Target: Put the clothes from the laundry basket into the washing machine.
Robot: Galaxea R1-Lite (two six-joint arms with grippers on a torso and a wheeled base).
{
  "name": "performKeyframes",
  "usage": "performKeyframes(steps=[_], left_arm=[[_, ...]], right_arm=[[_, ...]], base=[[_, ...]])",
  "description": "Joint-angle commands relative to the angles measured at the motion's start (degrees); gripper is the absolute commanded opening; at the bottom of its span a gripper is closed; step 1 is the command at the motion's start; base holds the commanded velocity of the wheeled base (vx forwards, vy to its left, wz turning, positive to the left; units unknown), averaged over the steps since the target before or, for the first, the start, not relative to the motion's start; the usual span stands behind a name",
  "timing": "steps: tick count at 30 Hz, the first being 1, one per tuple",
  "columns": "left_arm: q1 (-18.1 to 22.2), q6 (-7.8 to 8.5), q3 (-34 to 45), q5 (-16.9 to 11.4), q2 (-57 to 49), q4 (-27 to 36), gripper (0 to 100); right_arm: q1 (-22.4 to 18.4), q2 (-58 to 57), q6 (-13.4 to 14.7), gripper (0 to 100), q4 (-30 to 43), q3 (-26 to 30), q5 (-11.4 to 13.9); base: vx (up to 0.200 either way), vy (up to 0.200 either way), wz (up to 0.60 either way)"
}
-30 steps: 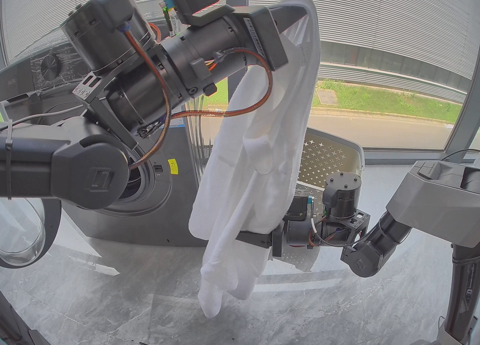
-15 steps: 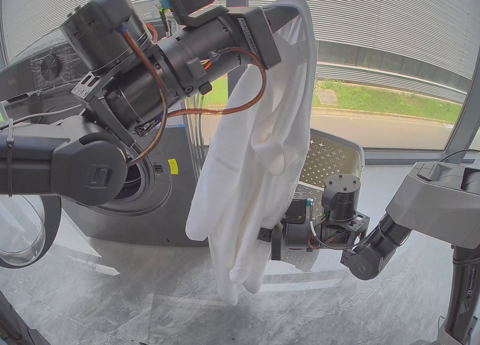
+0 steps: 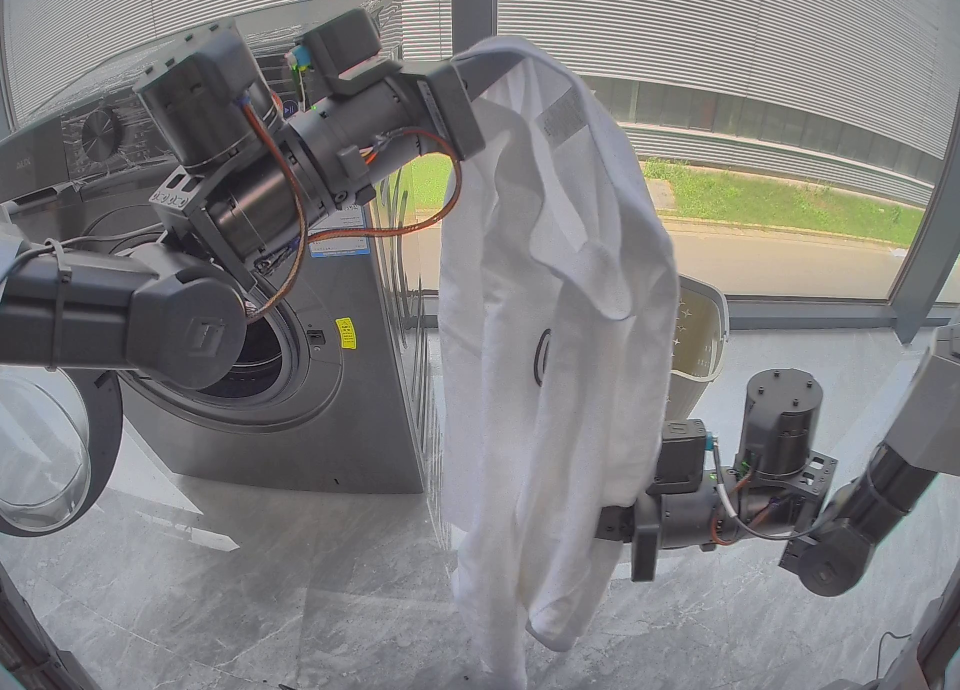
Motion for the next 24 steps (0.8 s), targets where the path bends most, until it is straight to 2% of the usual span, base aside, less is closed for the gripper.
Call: performKeyframes(steps=[1, 4, 7, 10, 11, 18, 24], left_arm=[[3.71, 0.40, 2.48, 0.32, 5.33, -1.03, 0], [5.11, 0.40, 2.30, 2.34, 9.29, -3.14, 0], [5.11, 0.23, 2.48, 4.54, 11.05, -4.81, 0], [5.02, 0.32, 2.48, 4.80, 11.93, -5.16, 0], [5.02, 0.40, 2.48, 4.71, 12.01, -5.16, 100], [4.85, 0.14, 2.48, 4.54, 12.19, -5.42, 100], [5.02, 0.14, 2.74, 4.27, 13.24, -8.76, 100]], right_arm=[[0.75, -12.22, 1.36, 0, -0.23, 7.82, 0.87], [1.81, -16.26, 3.47, 0, -0.32, 11.24, 0.87], [2.60, -17.40, 3.73, 0, -0.23, 11.95, 0.87], [2.69, -17.67, 3.73, 0, -0.23, 11.77, 0.87], [2.77, -17.58, 3.73, 0, -0.32, 11.60, 0.87], [3.39, -17.40, 3.73, 0, -0.23, 11.60, 0.78], [3.39, -17.40, 3.82, 0, -0.32, 11.42, 0.78]], base=[[0.000, 0.000, 0.00], [0.000, 0.000, 0.00], [0.000, 0.000, 0.00], [0.000, 0.000, 0.00], [0.000, 0.000, 0.00], [0.000, 0.000, 0.00], [0.000, 0.000, 0.00]])
